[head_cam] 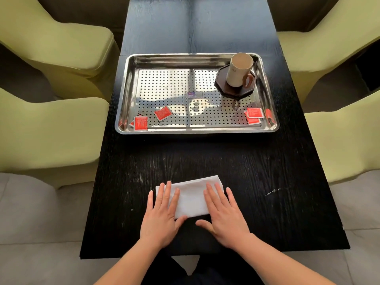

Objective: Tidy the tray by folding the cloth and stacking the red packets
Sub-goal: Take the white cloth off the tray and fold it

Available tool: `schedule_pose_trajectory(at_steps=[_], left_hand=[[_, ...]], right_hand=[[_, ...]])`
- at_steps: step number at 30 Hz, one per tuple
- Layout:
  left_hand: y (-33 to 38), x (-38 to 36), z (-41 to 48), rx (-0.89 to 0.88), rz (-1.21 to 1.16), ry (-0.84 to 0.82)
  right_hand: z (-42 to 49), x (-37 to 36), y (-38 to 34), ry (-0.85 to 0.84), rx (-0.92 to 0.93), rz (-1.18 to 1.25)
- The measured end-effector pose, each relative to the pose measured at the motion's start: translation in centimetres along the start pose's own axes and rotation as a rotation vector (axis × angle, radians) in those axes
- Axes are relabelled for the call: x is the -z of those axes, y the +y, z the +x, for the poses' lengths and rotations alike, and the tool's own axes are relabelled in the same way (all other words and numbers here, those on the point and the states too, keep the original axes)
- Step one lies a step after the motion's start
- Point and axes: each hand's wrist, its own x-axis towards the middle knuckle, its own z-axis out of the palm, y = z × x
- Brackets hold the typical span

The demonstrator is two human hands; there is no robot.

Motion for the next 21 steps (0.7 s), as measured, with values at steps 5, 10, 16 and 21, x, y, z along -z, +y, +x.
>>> schedule_pose_trajectory(at_steps=[5, 10, 16, 21], left_hand=[[-0.1, -1.0, -0.5, 0.081, -0.049, 0.004], [-0.3, -1.6, -0.2, 0.085, -0.018, -0.017], [0.2, -1.5, -0.3, 0.102, -0.032, -0.013], [0.1, -2.1, -0.4, 0.106, -0.041, -0.001]], right_hand=[[4.3, -0.2, -1.1, 0.015, 0.043, -0.017], [4.1, -1.0, 3.5, 0.006, -0.055, -0.115], [2.9, 0.1, 1.9, 0.077, -0.067, -0.054], [1.3, -2.3, -3.4, 0.031, 0.269, -0.020]])
